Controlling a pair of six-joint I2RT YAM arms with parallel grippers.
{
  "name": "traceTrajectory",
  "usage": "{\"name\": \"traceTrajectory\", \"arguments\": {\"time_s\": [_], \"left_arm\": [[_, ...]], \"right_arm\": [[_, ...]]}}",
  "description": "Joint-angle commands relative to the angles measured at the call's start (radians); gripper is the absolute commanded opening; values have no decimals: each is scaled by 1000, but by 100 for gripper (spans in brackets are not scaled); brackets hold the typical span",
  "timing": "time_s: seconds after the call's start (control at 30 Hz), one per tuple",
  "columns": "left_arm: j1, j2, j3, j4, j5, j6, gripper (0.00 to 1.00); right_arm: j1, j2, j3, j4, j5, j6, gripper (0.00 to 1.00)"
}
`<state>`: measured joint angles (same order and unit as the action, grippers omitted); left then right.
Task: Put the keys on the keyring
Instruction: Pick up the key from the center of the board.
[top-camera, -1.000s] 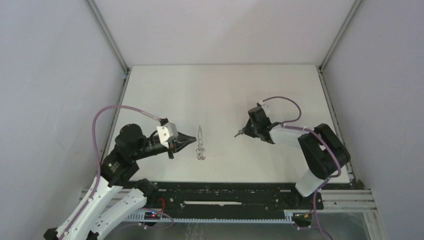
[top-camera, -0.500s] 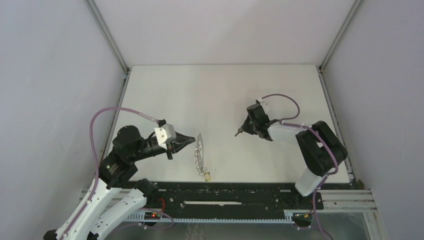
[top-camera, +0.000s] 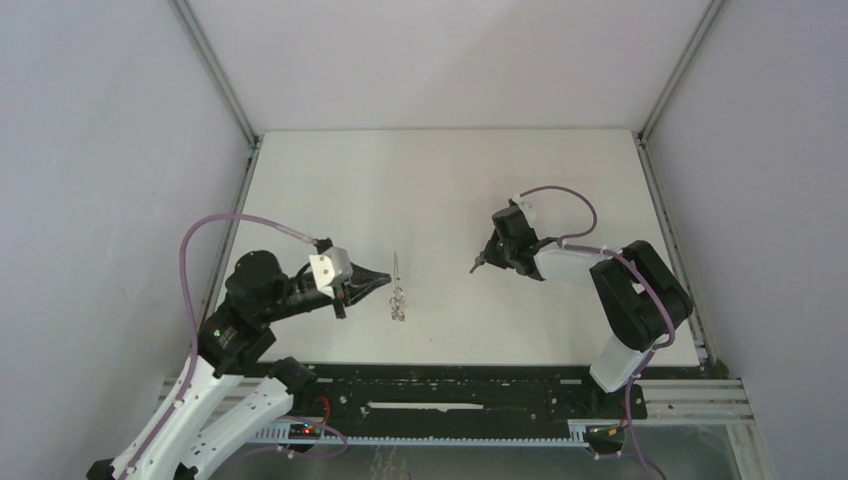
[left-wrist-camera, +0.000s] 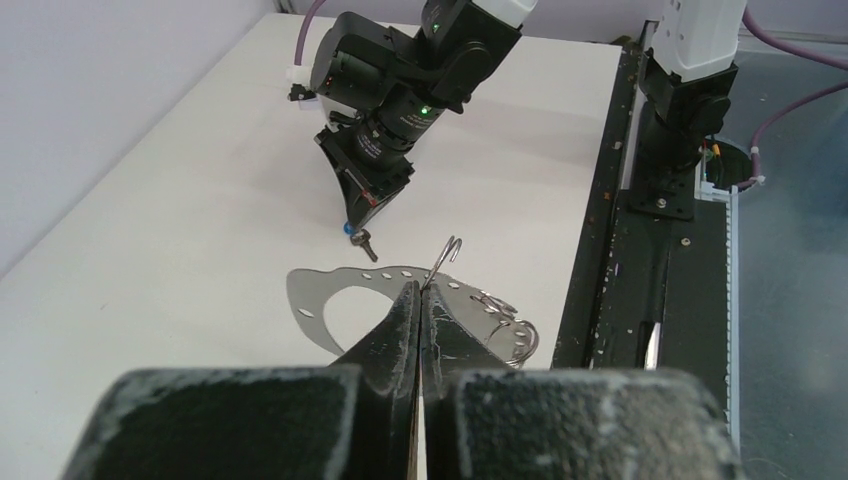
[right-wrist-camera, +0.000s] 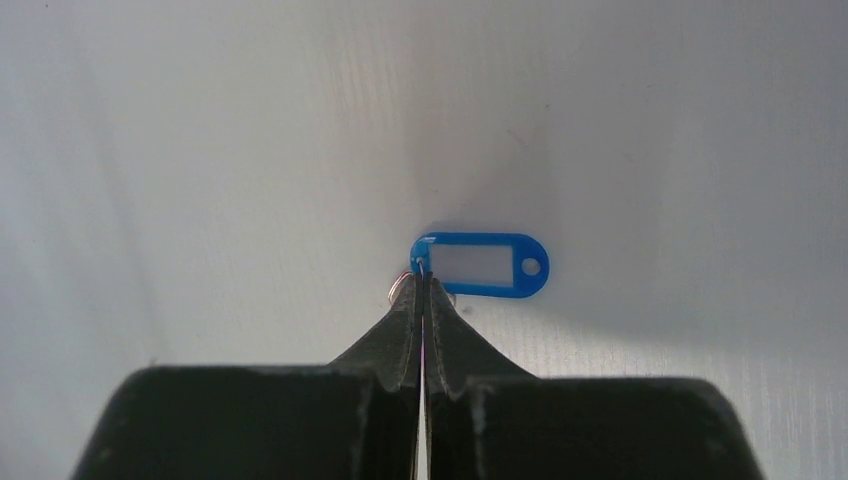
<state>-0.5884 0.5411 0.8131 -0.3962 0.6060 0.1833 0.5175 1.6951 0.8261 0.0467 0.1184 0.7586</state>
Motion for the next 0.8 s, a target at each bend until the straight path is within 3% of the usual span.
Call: {"name": "traceTrajectory", "arguments": {"time_s": [0.0, 0.33, 0.43, 0.6, 0.77], "left_arm": [[4, 4, -6, 67, -14, -36, 0], [6, 1, -36, 120, -130, -121, 0], [6, 0, -40, 123, -123, -124, 0], [6, -6, -51, 127, -128, -124, 0], [6, 5, -52, 133, -144, -141, 0]], "right_arm": [[11, -35, 30, 34, 3, -93, 0], [148, -318, -23, 74, -38, -481, 0], [184, -413, -65, 87, -107, -550, 0], [222, -560, -88, 61, -356, -656, 0], [313, -707, -74, -7, -447, -755, 0]]}}
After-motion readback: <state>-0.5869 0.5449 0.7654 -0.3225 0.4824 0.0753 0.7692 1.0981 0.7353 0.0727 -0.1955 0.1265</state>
